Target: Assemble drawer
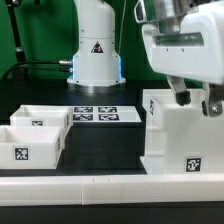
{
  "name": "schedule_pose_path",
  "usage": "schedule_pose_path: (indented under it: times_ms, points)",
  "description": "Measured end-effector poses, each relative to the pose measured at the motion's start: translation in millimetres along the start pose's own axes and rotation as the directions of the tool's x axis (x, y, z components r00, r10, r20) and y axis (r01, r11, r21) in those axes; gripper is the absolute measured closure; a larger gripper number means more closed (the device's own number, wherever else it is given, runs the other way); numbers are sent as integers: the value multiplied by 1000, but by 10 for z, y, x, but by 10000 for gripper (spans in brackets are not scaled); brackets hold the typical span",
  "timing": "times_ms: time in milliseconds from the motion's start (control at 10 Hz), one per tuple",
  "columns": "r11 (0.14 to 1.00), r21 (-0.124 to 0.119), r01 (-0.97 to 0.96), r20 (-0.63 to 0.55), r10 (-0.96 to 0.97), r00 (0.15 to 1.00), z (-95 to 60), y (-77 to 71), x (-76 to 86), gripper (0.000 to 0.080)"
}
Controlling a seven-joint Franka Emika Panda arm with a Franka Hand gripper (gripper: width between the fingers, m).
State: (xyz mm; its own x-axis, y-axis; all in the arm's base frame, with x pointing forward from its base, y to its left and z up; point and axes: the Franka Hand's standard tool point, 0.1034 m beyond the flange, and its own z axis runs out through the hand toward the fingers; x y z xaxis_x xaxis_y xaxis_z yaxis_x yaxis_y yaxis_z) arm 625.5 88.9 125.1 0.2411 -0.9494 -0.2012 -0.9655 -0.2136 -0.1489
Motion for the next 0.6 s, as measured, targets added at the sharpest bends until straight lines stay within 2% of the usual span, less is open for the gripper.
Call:
schedule_pose_path:
  times_ms: [100,200,500,600]
  points:
    - [999,7,47,4,-47,999,-136,96,36,150]
    - [998,11,67,4,-67,998,-199,142,59,150]
    - [992,4,126,4,-126,992,-154,147,41,150]
    - [965,5,263,3,-263,965,-155,152,63,150]
